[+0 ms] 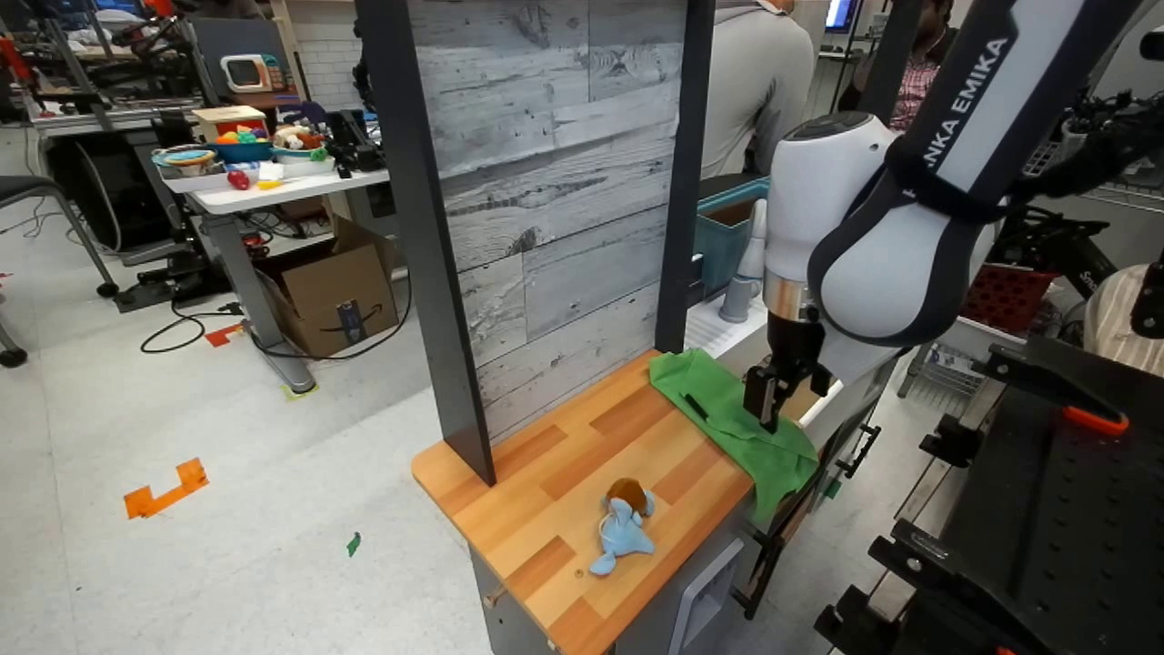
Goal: Move the green cloth to the left
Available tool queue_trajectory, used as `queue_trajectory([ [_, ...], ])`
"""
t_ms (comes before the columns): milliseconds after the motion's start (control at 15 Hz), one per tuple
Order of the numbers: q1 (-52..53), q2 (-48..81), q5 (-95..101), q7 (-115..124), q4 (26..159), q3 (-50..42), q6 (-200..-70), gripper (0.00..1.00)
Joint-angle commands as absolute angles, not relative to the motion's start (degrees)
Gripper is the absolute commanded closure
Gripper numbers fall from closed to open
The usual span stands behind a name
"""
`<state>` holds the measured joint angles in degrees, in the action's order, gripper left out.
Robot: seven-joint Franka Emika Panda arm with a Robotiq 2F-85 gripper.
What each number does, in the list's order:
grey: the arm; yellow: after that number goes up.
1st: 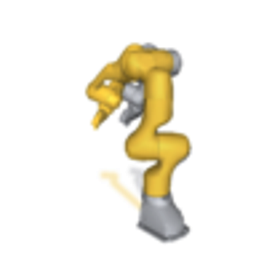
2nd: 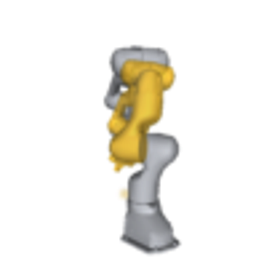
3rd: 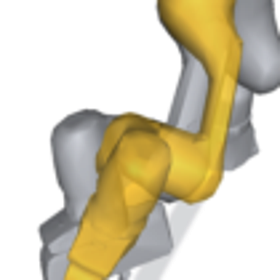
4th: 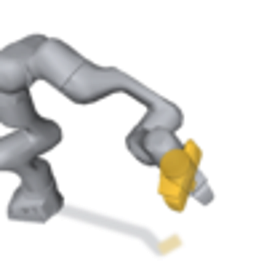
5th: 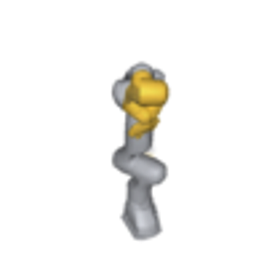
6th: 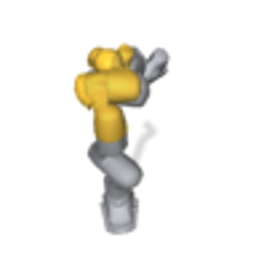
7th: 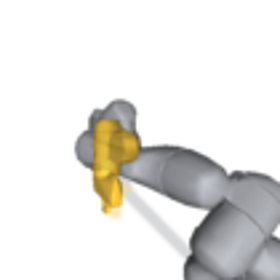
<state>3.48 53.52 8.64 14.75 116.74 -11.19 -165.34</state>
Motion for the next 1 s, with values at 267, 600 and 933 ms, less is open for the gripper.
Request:
queue_trajectory([
  [267, 3.1, 56.8, 6.7, 11.1, 112.8, -10.7, -165.8, 0.51],
  [600, 2.9, 55.6, 7.1, 9.3, 113.7, -10.3, -166.9, 0.88],
  [933, 5.2, 51.2, 7.4, 9.6, 117.4, -11.4, -168.7, 1.0],
])
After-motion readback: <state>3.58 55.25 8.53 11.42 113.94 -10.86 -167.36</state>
